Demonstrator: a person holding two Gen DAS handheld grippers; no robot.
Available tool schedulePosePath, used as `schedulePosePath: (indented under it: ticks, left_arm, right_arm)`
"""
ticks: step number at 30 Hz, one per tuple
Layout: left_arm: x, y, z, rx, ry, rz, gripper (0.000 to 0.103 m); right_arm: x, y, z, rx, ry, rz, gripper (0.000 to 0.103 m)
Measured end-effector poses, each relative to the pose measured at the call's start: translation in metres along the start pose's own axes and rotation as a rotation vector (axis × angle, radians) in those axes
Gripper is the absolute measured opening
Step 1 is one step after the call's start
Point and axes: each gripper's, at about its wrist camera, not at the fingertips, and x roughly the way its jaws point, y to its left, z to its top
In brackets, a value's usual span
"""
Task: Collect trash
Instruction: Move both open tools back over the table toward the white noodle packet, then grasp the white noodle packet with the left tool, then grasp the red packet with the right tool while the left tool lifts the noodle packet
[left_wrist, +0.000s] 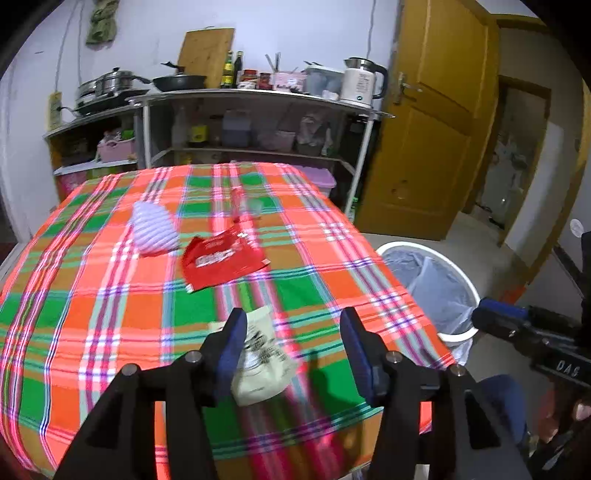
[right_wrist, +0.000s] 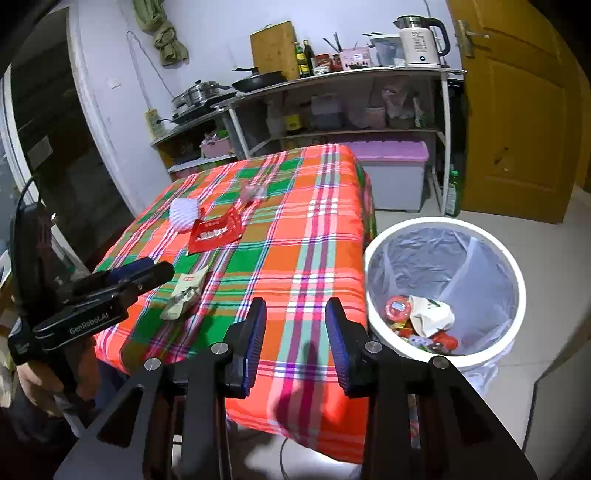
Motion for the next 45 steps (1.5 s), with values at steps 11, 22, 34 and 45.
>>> schedulePosePath:
  ticks: [11,22,34,45]
  left_arm:
    - [0.02,0.021,-0.017,-0.055,0.074,0.023,0.061]
    - [0.052,0.022,-0.018,-0.066,0.133,0.07,0.063]
    - [0.056,0.01,-0.019,0.027,0.11,0.147,0.033]
    - [0.046,0.03,-0.015,-0.046,0.086,0.096,0.019]
  right_arm:
    - [0.017,0.008,0.001,-0.017,0.032,0.027,0.035]
    - [0.029,0.004,0.002,-0.014,0.055,0.024,0.035]
    - [0.04,0.004,0.003,-0.008,0.074,0.027,0.035]
    - [0.05,0.009,0.008,-0.015,0.087,0.038,0.035]
